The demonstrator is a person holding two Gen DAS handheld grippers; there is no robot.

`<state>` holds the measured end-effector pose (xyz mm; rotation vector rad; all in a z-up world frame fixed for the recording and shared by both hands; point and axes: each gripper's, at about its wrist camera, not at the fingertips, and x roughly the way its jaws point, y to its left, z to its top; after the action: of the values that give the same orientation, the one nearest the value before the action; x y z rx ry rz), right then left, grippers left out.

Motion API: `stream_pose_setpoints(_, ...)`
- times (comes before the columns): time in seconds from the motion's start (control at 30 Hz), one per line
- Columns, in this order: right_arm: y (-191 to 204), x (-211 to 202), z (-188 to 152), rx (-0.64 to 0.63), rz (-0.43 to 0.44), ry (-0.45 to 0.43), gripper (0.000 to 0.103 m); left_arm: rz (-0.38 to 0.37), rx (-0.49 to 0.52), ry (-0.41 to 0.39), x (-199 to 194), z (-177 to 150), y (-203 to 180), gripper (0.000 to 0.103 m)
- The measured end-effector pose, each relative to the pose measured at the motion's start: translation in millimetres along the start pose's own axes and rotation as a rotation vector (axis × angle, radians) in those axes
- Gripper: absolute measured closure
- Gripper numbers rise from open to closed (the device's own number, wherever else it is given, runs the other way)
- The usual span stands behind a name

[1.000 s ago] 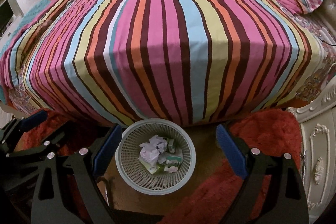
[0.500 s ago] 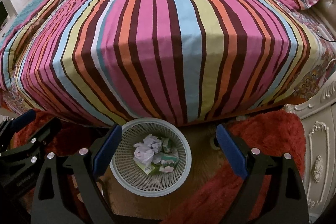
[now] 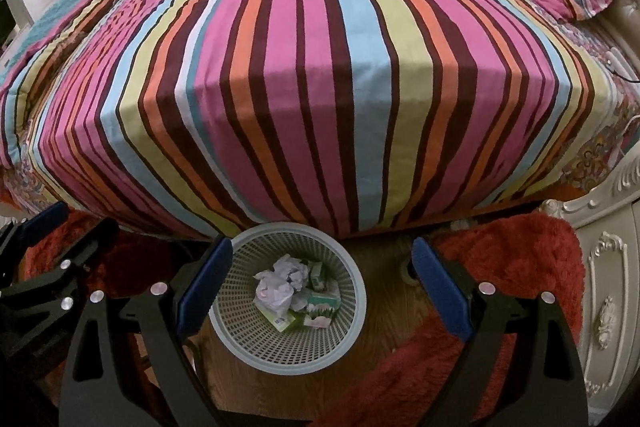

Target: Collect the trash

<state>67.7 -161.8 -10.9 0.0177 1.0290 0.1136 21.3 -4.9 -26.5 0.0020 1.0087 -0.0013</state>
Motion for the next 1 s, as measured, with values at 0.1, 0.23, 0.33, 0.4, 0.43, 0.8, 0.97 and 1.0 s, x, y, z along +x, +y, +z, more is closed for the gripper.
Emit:
stream_pose_setpoints(0.1,-0.7,0.7,0.4,0.004,-0.001,0.003,0.016,0.002,0.007,0.000,0.1,-0.2,-1.6,0.023)
stream_pose_setpoints(0.23,-0.1,0.8,1.3,0.007,0.001,0.003,0.016,-0.003,0.006,0.000,0.0,-0.4,-1.3,0.023)
stream_pose_setpoints(0.33,0.1,1.4,1.1,0.003,0.003,0.004,0.016,-0.012,-0.001,0.002,0.3,-0.4,-0.1,0.023)
stream_pose_setpoints(0.4,0.6,1.4,1.0,0.000,0.004,0.004,0.016,-0.022,-0.003,0.001,0.1,-0.2,0.2,0.023)
stream_pose_setpoints(0.43,-0.1,1.5,0.9,0.001,0.005,0.005,0.016,-0.023,-0.002,-0.005,-1.0,0.1,0.1,0.023)
stream_pose_setpoints(0.8,0.6,1.0,-0.9,0.003,0.009,-0.002,0.016,-0.022,0.010,-0.031,-6.8,1.8,-3.3,0.023)
stream_pose_setpoints(0.97,0.6,1.0,0.3,0.004,0.011,0.000,0.016,-0.024,0.004,-0.025,-5.7,1.3,-2.9,0.023)
stream_pose_setpoints(1.0,0.9,1.2,0.2,0.004,0.011,0.001,0.016,-0.025,0.003,-0.023,-5.3,1.1,-2.4,0.023)
